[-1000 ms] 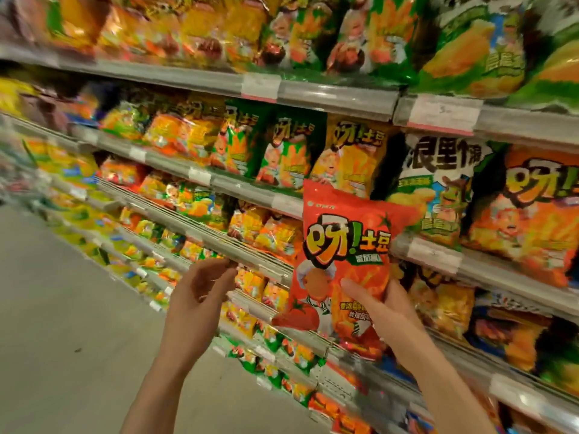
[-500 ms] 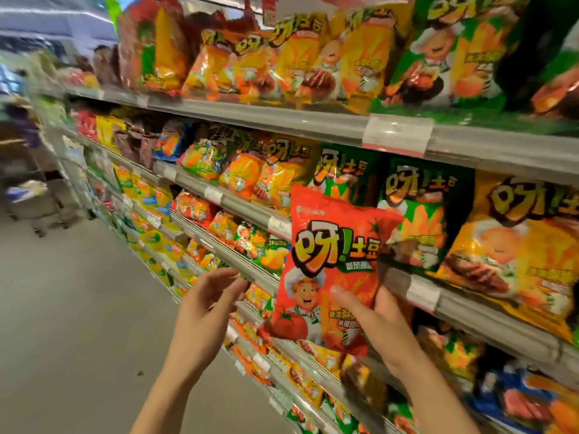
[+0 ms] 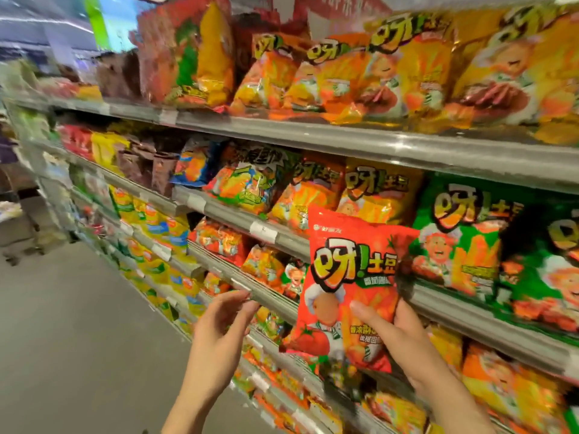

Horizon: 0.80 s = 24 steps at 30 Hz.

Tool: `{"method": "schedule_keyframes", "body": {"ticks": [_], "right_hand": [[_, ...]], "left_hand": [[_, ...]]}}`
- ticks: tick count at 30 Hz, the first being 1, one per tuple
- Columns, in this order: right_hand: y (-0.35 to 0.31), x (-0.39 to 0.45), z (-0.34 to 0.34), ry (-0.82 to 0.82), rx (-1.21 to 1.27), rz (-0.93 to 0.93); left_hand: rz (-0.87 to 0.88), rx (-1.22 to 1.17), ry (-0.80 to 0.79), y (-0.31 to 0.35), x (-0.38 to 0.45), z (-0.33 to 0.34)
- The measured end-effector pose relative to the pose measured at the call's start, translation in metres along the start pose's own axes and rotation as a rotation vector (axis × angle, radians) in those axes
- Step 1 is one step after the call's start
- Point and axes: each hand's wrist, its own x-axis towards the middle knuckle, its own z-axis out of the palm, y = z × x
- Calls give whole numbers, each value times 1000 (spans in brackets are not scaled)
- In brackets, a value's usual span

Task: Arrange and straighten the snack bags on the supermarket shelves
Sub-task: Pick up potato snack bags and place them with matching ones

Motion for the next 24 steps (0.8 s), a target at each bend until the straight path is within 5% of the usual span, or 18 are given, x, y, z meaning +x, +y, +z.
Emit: {"method": "schedule_keyframes", "body": {"ticks": [12,24], "right_hand": [[-20,67,146,178,-26,-17],[-66,177,187,295,-126,-149]], "left_hand": [[9,39,-222,-13,153,-119],[157,181,-297,-4,309,-97]]}}
